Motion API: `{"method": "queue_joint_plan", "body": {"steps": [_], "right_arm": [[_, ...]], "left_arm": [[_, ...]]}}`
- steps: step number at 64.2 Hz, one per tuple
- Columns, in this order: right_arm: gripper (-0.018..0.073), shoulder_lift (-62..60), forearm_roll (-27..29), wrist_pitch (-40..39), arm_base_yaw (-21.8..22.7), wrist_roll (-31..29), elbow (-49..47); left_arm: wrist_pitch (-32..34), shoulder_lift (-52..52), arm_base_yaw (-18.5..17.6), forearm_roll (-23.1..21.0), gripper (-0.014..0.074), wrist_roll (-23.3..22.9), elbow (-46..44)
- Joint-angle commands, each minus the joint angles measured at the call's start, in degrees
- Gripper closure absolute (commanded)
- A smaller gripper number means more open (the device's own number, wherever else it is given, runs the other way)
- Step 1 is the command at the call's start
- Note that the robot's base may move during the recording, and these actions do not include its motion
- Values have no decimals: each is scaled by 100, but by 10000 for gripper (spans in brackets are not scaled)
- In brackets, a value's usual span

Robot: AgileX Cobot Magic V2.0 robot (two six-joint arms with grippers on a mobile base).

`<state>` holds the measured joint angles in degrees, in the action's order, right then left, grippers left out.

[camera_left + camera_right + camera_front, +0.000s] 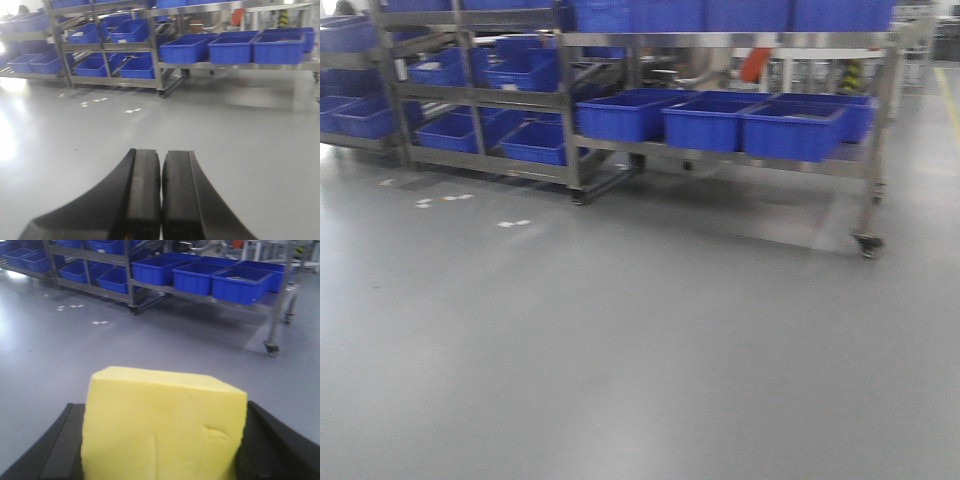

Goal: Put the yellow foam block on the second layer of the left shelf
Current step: 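Drive the base toward the shelf rack of blue bins, cube held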

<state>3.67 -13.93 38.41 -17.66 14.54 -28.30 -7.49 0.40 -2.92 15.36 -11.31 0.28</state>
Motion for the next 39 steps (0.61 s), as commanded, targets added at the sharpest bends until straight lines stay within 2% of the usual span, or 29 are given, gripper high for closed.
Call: {"method": "queue_joint_plan", "body": {"steps": [1, 39], "right_arm": [[230, 132, -123, -520, 24, -47, -158], [230, 132, -123, -520, 24, -47, -158]], "left_arm": [[484, 78, -26, -16, 460, -22, 148], [484, 78, -26, -16, 460, -22, 148]]}}
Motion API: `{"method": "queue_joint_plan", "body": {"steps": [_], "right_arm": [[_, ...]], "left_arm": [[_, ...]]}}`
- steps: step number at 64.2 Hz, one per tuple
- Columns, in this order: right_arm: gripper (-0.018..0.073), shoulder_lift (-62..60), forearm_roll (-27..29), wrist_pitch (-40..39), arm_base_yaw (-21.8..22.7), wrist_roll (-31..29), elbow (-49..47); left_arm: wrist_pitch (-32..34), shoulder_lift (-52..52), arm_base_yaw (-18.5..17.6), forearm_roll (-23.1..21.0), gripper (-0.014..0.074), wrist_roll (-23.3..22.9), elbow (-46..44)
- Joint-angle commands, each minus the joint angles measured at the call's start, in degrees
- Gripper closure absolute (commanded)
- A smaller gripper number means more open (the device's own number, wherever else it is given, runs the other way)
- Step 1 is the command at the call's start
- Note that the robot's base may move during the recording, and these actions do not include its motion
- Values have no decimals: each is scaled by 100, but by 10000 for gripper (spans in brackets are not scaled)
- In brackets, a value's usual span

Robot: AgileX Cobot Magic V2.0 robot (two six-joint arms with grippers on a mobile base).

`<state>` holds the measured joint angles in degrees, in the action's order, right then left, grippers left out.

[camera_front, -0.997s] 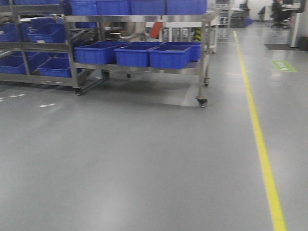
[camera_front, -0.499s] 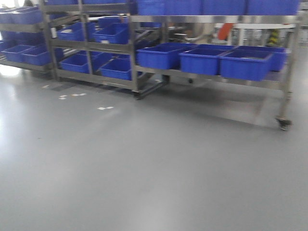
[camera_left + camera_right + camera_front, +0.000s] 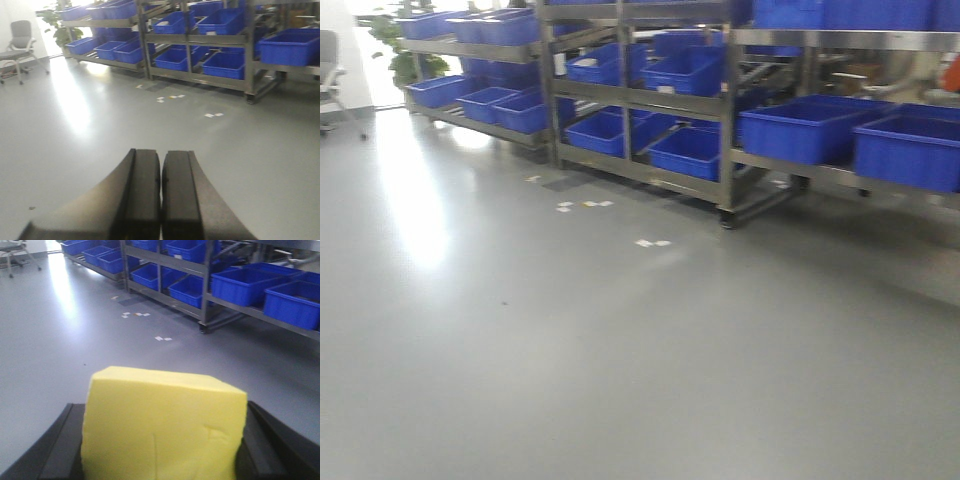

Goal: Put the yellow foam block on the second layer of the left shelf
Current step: 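Drive the base toward the shelf rack of blue bins, cube held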

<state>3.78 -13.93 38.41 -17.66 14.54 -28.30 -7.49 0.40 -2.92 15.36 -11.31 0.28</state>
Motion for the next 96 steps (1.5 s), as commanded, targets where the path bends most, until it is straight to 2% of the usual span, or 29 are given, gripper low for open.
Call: {"method": "queue_joint_plan", "body": {"steps": [1, 96], "right_arm": [[230, 122, -123, -520, 24, -47, -158], [230, 122, -123, -520, 24, -47, -158]], "left_arm": [[484, 78, -26, -16, 460, -22, 148], [484, 78, -26, -16, 460, -22, 148]]}}
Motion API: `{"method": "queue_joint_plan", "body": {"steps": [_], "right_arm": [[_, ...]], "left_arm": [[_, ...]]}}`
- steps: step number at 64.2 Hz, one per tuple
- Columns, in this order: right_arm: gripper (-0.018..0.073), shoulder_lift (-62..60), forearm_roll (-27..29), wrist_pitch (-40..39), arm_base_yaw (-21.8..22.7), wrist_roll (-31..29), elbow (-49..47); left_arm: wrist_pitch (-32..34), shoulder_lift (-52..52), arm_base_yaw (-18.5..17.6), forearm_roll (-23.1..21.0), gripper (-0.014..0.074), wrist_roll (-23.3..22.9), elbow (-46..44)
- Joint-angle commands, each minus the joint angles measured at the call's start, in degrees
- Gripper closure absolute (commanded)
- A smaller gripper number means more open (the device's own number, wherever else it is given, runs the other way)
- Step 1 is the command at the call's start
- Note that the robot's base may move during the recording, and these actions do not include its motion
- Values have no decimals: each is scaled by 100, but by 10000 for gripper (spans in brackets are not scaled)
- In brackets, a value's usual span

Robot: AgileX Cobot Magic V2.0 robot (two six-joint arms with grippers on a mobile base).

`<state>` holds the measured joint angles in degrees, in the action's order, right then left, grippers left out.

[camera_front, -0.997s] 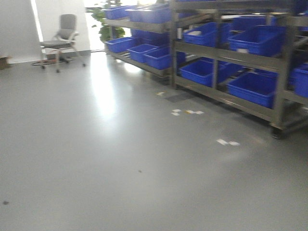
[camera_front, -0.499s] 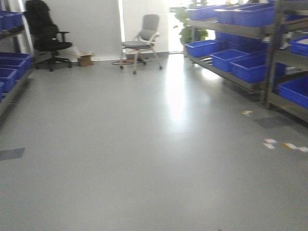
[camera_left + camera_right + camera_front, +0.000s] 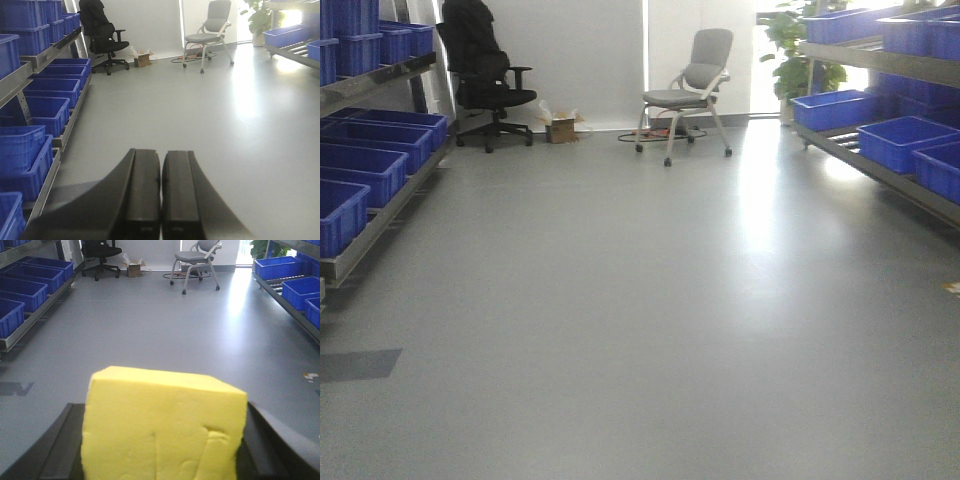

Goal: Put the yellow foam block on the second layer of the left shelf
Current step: 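Drive the base toward the shelf rack of blue bins, cube held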

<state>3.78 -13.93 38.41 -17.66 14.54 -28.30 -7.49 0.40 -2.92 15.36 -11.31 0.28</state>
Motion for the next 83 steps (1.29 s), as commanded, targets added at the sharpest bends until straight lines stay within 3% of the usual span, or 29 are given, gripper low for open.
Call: {"method": "queue_joint_plan", "body": {"steps": [1, 83], "right_arm": [[230, 122, -123, -520, 24, -47, -158], [230, 122, -123, -520, 24, -47, -158]], "left_arm": [[484, 78, -26, -16, 459, -22, 148], [484, 78, -37, -16, 460, -22, 148]]}}
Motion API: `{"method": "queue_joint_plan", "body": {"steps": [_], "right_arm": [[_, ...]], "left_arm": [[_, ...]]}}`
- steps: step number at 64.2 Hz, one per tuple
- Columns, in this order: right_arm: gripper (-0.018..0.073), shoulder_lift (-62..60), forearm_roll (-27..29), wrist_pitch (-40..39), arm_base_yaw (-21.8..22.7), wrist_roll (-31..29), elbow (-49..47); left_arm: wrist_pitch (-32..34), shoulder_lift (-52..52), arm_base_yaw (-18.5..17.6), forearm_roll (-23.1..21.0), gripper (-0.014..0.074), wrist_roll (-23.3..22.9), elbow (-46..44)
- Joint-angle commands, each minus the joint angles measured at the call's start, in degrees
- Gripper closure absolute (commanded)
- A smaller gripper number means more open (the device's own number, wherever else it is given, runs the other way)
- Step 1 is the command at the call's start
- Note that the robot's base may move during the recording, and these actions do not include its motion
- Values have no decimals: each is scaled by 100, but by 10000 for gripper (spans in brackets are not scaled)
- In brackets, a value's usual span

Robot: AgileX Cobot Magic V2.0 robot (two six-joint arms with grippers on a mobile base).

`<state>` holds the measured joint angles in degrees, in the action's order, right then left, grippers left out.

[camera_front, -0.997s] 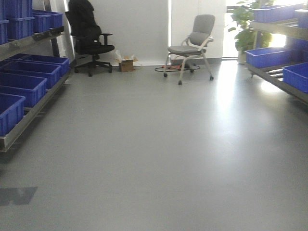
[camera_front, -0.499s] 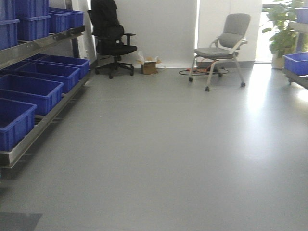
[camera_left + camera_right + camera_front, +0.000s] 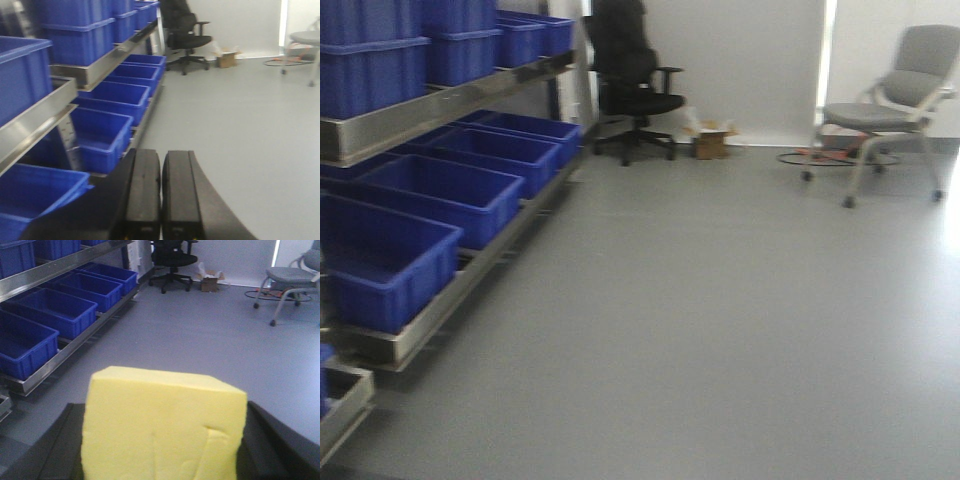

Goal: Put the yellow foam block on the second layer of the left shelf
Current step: 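Drive the base toward the shelf rack of blue bins, cube held, then approach the second-layer blue bin with the cube in the right gripper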

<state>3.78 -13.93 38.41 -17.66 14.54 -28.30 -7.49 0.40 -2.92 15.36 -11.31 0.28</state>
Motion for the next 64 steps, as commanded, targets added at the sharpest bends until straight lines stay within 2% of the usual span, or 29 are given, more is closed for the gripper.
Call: {"method": "queue_joint_plan", "body": {"steps": [1, 64], "right_arm": [[230, 122, -123, -520, 24, -47, -158], [230, 122, -123, -520, 24, -47, -158]], "left_arm": [[484, 78, -37, -16, 460, -22, 148], [484, 78, -37, -16, 460, -22, 148]]}}
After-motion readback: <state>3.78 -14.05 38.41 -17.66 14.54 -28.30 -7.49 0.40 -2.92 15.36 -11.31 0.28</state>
